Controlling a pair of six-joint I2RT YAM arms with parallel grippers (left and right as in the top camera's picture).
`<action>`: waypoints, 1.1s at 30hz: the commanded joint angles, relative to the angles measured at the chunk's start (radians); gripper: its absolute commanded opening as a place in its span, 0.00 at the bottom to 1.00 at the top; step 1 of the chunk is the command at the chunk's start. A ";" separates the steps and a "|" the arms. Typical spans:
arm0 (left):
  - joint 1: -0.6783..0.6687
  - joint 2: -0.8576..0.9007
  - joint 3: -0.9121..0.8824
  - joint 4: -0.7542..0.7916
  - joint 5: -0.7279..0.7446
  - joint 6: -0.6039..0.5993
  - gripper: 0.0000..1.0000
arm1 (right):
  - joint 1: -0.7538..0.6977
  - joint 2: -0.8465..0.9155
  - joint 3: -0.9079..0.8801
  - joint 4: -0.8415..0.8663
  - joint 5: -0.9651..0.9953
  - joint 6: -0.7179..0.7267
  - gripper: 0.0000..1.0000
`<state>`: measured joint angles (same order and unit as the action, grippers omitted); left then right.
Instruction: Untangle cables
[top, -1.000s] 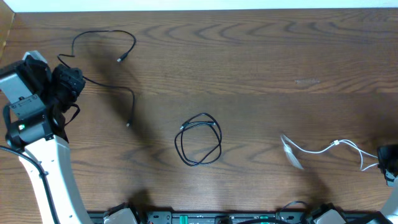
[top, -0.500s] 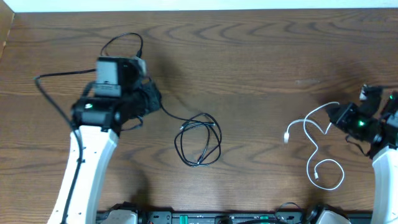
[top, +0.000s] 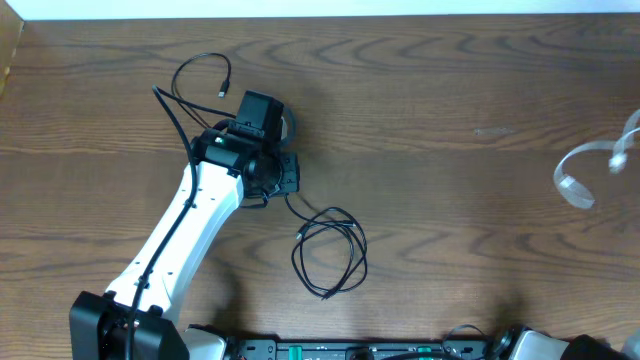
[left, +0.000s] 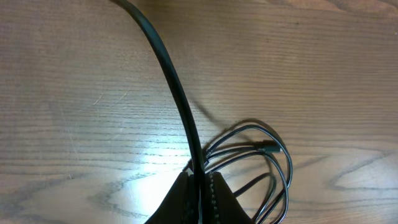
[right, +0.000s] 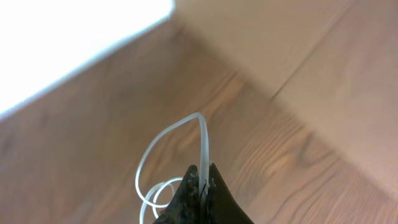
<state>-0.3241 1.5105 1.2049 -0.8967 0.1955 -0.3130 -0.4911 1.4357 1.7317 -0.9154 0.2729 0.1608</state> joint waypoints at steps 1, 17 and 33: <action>-0.003 0.001 0.008 -0.004 -0.014 0.014 0.07 | -0.053 0.006 0.076 0.018 0.074 0.041 0.01; -0.003 0.001 0.008 -0.005 -0.014 0.014 0.08 | -0.150 0.158 -0.032 -0.037 0.068 0.142 0.01; -0.002 -0.079 0.109 0.045 -0.124 0.103 0.08 | 0.127 0.160 -0.032 -0.253 -0.772 -0.240 0.74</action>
<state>-0.3248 1.5040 1.2449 -0.8555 0.1722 -0.2516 -0.4454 1.5970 1.6985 -1.1252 -0.4282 0.0658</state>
